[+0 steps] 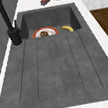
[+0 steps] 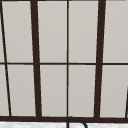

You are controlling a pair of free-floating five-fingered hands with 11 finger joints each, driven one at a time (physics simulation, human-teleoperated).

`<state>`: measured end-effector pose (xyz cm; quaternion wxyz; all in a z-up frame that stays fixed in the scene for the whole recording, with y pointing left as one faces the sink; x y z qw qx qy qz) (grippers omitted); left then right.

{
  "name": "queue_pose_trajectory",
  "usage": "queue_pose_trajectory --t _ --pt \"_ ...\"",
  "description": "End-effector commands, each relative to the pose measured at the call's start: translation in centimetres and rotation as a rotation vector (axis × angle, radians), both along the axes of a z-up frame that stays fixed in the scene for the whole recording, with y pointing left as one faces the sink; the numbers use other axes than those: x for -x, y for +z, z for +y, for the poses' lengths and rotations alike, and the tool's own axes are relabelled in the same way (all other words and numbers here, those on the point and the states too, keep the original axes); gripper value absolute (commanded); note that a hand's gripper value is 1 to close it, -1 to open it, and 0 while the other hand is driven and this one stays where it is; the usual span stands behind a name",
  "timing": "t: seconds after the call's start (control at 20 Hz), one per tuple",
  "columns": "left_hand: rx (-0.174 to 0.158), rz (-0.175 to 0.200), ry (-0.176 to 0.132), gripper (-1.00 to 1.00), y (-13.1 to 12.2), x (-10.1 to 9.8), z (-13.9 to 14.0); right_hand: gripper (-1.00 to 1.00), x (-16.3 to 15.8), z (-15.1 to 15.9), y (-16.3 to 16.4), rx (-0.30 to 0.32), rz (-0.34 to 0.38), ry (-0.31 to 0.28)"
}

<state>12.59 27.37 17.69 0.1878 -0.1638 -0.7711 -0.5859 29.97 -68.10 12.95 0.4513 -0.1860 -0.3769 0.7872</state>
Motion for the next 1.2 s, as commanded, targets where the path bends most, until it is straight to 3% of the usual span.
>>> queue_pose_trajectory --t 0.0,0.2,0.25,0.6,0.75,0.9,1.15 --pt "0.000 0.000 0.000 0.00 0.0 0.0 0.0 -1.00 0.3 -0.1 -1.4 0.042 0.017 0.000" --pt "0.000 0.000 0.000 0.00 0.0 0.0 0.0 -1.00 0.3 -0.1 -2.2 0.030 0.005 -0.001" --pt "0.000 0.000 0.000 0.00 0.0 0.0 0.0 1.00 0.4 0.1 -2.3 0.035 0.003 0.000" --pt "0.000 0.000 0.000 0.00 0.0 0.0 0.0 1.00 0.1 -0.4 -1.3 -0.065 -0.147 0.015" --pt "0.000 0.000 0.000 0.00 0.0 0.0 0.0 1.00 -0.1 -0.5 -1.2 -0.088 -0.189 -0.006" --pt "0.000 0.000 0.000 0.00 0.0 0.0 0.0 1.00 -0.4 -0.2 -0.2 -0.136 -0.203 -0.050" --pt "0.000 0.000 0.000 0.00 0.0 0.0 0.0 1.00 -0.9 0.5 3.0 -0.119 -0.166 -0.079"
